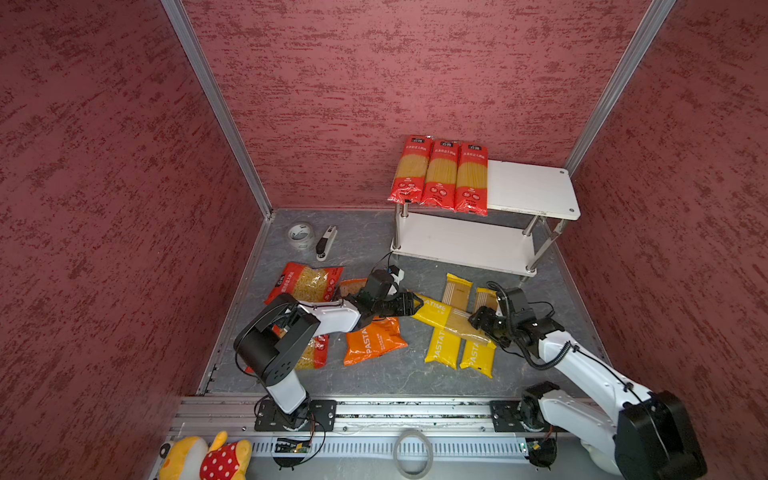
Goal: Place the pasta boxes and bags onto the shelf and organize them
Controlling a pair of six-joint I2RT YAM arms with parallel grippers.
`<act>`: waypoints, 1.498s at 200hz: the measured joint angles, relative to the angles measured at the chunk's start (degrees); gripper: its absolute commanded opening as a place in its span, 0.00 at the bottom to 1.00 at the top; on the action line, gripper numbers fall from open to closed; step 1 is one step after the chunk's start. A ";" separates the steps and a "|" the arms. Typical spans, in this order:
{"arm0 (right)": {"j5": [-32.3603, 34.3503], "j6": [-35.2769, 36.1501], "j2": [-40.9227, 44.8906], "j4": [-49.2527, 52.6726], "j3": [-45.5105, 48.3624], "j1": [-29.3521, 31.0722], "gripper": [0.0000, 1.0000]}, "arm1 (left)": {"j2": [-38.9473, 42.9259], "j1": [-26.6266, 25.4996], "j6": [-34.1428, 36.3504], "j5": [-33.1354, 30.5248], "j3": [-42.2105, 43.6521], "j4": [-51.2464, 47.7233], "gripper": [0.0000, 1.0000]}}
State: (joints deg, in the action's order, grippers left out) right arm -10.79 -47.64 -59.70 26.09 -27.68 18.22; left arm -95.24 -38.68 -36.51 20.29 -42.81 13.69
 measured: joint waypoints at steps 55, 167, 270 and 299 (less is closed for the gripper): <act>3.80 6.80 -2.58 5.64 -6.43 -1.22 0.86 | 7.74 0.11 4.09 -3.06 -2.08 -11.15 0.74; -4.72 17.18 -19.65 -2.27 -15.58 -2.93 0.78 | 5.11 -13.11 -4.37 -2.08 2.62 -5.05 0.73; -11.13 9.81 -14.99 -8.02 -5.38 5.97 0.75 | -6.14 -5.01 -6.08 0.59 -3.34 0.31 0.73; -13.70 6.27 -12.04 -8.26 -3.76 9.46 0.77 | -5.88 -3.78 -4.57 0.63 -5.77 -0.59 0.73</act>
State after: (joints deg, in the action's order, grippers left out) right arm -24.49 -41.36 -71.75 17.82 -31.44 27.68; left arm -101.12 -42.46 -41.08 20.93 -48.58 13.10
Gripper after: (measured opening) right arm 0.759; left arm 0.727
